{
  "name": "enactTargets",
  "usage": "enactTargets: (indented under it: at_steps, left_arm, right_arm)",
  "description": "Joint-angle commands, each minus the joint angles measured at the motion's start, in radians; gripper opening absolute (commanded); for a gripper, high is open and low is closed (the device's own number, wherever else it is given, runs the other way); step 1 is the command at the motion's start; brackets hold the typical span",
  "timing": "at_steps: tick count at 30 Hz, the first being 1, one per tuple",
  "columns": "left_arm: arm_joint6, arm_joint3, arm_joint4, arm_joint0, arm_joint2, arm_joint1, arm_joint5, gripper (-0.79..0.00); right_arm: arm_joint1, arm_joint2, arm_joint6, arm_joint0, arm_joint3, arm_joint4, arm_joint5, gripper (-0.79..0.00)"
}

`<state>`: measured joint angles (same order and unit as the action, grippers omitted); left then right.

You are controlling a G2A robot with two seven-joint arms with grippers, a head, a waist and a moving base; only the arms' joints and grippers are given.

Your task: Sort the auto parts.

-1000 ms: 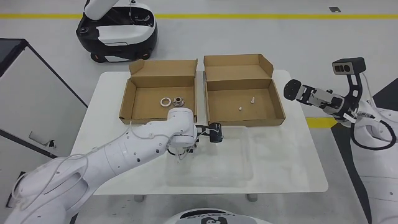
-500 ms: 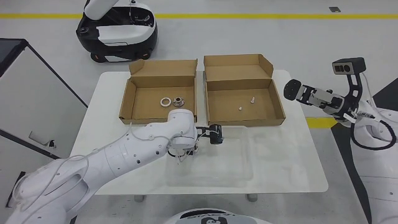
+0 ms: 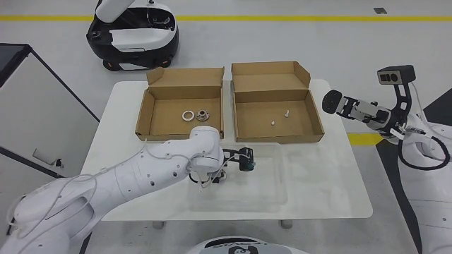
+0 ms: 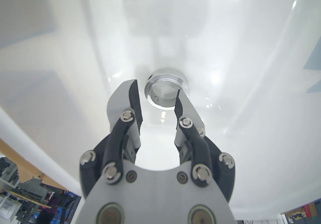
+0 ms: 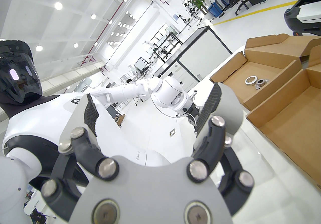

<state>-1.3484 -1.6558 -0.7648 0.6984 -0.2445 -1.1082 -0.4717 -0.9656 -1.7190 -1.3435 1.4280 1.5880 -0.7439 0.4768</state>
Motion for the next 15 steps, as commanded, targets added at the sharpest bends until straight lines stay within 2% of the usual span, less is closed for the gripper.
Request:
enactTargets:
  at_steps: [1,15]
  left_arm:
    - [-0.001,-0.002,0.01,-0.01,0.006,0.005,0.001,-0.422]
    - [0.006,0.025,-0.001,-0.004,0.01,-0.002,-0.006,-0.443]
  right_arm:
    - [0.0,0.0,0.0,0.0,0.0,0.0,0.0,0.0]
    - [0.0,0.0,0.0,0.0,0.0,0.0,0.0,0.0]
